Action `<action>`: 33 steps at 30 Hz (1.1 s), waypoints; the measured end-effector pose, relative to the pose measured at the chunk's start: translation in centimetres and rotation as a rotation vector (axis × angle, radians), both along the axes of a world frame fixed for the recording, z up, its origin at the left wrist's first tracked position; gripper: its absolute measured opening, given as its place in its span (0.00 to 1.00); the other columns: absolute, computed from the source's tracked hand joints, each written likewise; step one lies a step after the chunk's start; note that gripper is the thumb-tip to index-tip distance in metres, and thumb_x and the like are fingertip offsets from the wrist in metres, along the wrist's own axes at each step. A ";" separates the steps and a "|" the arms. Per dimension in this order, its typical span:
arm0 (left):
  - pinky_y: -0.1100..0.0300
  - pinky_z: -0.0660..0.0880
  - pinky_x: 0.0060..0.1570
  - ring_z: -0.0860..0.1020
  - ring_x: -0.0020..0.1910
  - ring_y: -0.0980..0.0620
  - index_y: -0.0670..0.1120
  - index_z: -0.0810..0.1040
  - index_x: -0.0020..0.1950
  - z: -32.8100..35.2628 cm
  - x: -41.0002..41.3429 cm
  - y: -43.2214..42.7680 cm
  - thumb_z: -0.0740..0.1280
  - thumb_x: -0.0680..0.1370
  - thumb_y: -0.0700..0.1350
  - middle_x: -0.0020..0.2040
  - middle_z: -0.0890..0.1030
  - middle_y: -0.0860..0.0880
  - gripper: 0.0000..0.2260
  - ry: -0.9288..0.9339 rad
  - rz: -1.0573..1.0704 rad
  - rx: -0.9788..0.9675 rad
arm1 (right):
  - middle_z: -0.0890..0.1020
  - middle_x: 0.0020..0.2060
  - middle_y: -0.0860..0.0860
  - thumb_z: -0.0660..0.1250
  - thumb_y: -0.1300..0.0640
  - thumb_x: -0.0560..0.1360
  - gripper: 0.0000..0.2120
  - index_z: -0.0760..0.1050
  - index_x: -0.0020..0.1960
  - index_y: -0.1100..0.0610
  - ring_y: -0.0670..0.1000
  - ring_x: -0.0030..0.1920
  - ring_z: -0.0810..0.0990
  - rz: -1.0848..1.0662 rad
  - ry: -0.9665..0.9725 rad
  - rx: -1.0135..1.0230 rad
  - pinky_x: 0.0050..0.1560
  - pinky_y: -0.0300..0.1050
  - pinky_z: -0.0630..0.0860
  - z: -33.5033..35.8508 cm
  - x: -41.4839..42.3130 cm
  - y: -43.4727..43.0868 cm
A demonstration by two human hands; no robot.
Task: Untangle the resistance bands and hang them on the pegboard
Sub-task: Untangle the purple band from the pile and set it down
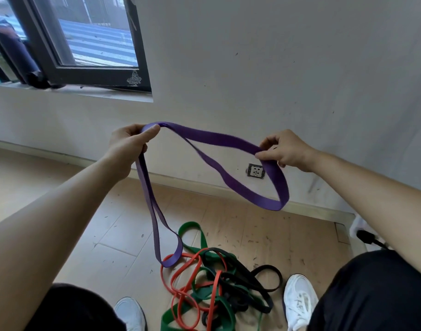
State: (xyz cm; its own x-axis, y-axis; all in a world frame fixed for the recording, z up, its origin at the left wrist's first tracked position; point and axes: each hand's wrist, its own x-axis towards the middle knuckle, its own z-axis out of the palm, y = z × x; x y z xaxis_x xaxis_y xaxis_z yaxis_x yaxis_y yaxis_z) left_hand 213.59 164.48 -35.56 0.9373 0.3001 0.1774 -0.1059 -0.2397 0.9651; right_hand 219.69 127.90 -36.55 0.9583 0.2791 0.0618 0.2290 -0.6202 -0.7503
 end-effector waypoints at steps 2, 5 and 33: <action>0.62 0.73 0.41 0.72 0.35 0.54 0.47 0.82 0.51 0.0 0.1 0.0 0.73 0.77 0.51 0.36 0.74 0.51 0.09 0.003 -0.020 -0.003 | 0.85 0.39 0.55 0.75 0.62 0.74 0.06 0.83 0.49 0.62 0.51 0.38 0.83 0.041 0.080 0.066 0.33 0.38 0.76 -0.3 0.2 -0.6; 0.60 0.72 0.42 0.71 0.34 0.53 0.48 0.83 0.50 0.0 0.4 0.4 0.74 0.77 0.52 0.36 0.73 0.50 0.08 0.006 -0.040 -0.018 | 0.85 0.47 0.59 0.73 0.63 0.75 0.10 0.82 0.56 0.64 0.53 0.47 0.83 0.096 0.181 0.161 0.50 0.43 0.81 -0.8 0.8 -1.2; 0.65 0.71 0.36 0.73 0.35 0.56 0.44 0.84 0.52 1.1 -1.2 -4.9 0.74 0.75 0.50 0.34 0.78 0.55 0.11 -0.014 -0.549 0.227 | 0.85 0.48 0.53 0.77 0.52 0.74 0.16 0.80 0.59 0.55 0.47 0.45 0.85 0.380 0.034 0.120 0.45 0.37 0.80 1.2 -4.2 9.4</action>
State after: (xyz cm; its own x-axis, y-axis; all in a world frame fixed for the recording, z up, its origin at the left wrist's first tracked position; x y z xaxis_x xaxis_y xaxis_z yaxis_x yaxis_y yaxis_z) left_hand 212.37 159.58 -34.44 0.9419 -0.2745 0.1935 -0.2846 -0.3465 0.8938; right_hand 215.44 137.25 -35.36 0.7899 0.6072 0.0853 0.3990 -0.4034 -0.8234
